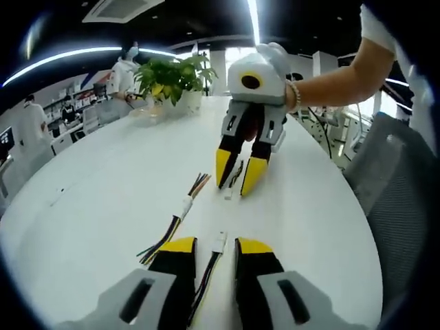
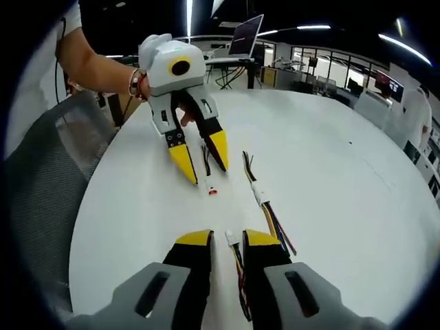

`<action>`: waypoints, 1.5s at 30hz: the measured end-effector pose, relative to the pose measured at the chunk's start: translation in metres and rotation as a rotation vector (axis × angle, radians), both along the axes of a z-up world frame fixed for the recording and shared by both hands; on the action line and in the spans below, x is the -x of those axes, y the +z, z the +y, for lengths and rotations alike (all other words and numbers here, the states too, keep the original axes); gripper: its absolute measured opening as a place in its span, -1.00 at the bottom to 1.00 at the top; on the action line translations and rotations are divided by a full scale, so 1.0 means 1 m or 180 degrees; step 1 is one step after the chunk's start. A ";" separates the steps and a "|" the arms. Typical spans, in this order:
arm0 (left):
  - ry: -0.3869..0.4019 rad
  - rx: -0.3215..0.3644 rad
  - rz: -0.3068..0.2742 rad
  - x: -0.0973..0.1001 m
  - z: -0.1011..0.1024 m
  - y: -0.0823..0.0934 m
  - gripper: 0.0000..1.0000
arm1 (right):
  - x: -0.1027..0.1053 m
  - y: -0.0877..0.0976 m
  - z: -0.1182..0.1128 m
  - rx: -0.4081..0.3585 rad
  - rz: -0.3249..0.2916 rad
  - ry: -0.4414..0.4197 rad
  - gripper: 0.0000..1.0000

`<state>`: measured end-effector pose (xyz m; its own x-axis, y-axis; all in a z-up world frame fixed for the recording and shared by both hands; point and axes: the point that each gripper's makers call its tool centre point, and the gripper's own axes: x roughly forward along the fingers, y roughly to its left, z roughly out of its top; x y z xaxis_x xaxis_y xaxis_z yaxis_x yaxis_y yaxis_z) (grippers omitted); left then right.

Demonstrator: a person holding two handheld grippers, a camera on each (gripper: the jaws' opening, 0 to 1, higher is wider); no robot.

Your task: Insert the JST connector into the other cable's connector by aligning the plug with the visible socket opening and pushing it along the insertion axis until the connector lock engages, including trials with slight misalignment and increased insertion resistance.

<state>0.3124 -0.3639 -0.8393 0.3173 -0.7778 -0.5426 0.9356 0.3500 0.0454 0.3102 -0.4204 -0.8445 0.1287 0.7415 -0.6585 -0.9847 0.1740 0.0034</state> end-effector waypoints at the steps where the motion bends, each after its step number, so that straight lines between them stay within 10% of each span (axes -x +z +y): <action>1: -0.0012 -0.0016 0.0004 0.001 0.000 -0.001 -0.68 | 0.000 -0.001 -0.001 0.0004 0.0002 -0.0002 -0.71; 45: 0.0051 0.0134 -0.0015 0.001 0.000 -0.006 -0.97 | -0.001 -0.007 -0.005 -0.0230 -0.0315 -0.0163 -0.91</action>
<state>0.3112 -0.3635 -0.8455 0.3324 -0.7947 -0.5078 0.9297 0.3667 0.0347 0.3107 -0.4250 -0.8515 0.2293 0.7773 -0.5859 -0.9707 0.2267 -0.0792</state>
